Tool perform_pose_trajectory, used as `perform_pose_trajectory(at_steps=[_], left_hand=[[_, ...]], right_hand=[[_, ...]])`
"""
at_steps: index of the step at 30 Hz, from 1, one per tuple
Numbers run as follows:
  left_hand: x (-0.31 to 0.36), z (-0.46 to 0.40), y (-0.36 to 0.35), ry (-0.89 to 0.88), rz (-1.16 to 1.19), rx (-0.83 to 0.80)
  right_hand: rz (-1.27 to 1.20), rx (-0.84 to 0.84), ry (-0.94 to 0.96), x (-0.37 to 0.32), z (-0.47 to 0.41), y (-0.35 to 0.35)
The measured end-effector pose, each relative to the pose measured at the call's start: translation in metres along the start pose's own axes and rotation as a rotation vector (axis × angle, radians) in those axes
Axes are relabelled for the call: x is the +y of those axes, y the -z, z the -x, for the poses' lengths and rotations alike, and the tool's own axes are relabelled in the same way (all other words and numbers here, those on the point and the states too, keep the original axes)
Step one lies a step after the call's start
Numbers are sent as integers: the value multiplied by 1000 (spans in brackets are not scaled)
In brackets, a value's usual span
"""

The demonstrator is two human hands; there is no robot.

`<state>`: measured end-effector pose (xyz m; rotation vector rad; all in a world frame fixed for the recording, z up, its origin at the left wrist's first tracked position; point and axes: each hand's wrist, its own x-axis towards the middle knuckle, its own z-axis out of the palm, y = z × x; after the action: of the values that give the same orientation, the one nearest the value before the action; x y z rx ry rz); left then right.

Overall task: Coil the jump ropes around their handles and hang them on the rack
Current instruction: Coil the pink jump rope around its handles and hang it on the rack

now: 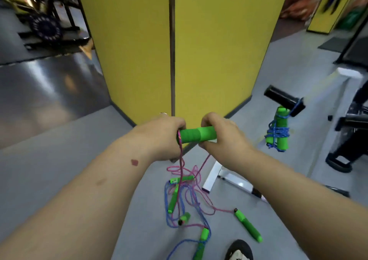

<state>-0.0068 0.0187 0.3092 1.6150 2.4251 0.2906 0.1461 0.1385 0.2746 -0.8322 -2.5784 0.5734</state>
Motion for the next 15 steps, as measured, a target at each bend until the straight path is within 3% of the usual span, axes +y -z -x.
perform_pose_trajectory(at_steps=[3, 8, 15], left_hand=[[14, 14, 35, 16, -33, 11], [22, 27, 65, 34, 102, 112], [21, 34, 67, 79, 137, 33]], right_hand=[[-39, 64, 83, -26, -3, 43], [-35, 138, 139, -55, -3, 96], [-24, 242, 184, -74, -2, 141]])
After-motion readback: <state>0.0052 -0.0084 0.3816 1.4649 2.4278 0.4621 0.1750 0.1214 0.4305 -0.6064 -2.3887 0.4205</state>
